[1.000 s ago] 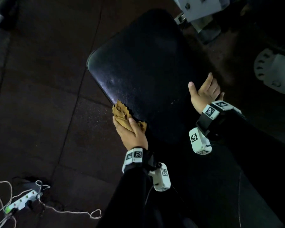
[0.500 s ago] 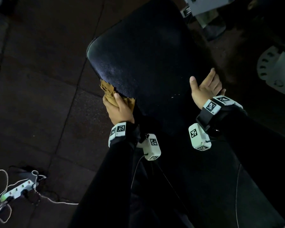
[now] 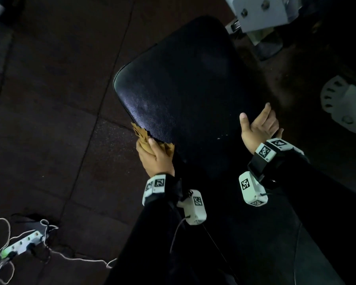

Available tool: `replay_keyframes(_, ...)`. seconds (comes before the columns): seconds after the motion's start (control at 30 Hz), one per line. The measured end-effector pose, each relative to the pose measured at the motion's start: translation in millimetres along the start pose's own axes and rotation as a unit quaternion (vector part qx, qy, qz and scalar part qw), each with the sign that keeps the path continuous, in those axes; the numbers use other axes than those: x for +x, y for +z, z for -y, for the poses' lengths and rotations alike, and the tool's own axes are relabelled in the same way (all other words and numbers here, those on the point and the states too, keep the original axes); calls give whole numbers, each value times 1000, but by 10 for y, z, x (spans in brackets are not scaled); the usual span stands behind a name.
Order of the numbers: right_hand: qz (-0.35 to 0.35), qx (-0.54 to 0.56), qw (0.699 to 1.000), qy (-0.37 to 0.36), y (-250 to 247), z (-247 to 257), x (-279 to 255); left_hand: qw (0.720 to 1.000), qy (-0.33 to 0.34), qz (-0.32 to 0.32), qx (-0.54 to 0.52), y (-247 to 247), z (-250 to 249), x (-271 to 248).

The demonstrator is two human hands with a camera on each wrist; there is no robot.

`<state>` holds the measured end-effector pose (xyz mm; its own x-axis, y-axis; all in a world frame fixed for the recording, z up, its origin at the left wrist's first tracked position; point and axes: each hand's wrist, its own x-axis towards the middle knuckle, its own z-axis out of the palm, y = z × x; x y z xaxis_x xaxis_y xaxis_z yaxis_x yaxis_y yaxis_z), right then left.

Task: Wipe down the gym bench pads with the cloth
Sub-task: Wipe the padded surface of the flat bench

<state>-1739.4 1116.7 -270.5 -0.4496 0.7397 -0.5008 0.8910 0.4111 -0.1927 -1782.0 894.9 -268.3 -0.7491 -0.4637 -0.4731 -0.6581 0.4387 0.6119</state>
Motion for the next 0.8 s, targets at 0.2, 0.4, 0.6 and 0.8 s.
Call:
replay_keyframes(0.2,-4,-2,1000,-4,31,-36,-4,999,36,-4,15,48,-564,771)
replay_keyframes(0.4,7,-2,1000,0,-26,-2,-44,999,34,-11,12,43,-481,625)
replay_keyframes(0.6,28,7,1000,8,-23,-5,-34,998,51,-9,45,15,-396,472)
replay_keyframes(0.8,28,6,1000,8,-17,-17,-32,987,118,-13,107,30,-863,1002)
